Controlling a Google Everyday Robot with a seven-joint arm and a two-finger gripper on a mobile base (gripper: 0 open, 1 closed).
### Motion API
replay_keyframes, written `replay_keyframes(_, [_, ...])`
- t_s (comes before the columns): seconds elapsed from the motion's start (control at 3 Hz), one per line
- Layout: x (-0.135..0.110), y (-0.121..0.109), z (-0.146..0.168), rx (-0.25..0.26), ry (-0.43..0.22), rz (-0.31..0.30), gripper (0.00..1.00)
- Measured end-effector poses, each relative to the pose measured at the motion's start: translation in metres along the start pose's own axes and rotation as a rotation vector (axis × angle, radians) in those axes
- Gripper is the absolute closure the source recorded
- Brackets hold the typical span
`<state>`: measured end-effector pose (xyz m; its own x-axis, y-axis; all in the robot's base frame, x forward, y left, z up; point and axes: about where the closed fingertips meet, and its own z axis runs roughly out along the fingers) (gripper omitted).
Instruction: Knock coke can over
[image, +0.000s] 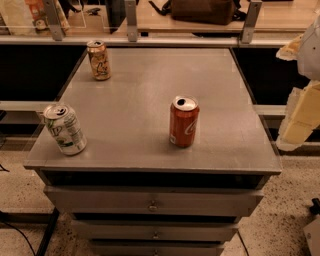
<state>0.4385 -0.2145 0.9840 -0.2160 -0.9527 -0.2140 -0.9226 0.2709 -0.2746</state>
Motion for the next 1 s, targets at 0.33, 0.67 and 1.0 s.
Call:
replay_keyframes(0.33, [0.0,0.0,0.0,0.0,0.0,0.0,0.0])
replay_keyframes(0.67, [-0.003,-0.005,0.006,0.001,-0.042,-0.001,0.0])
replay_keyframes(1.0, [-0.014,-0.013,0.025,0.004,-0.134,-0.014,0.0])
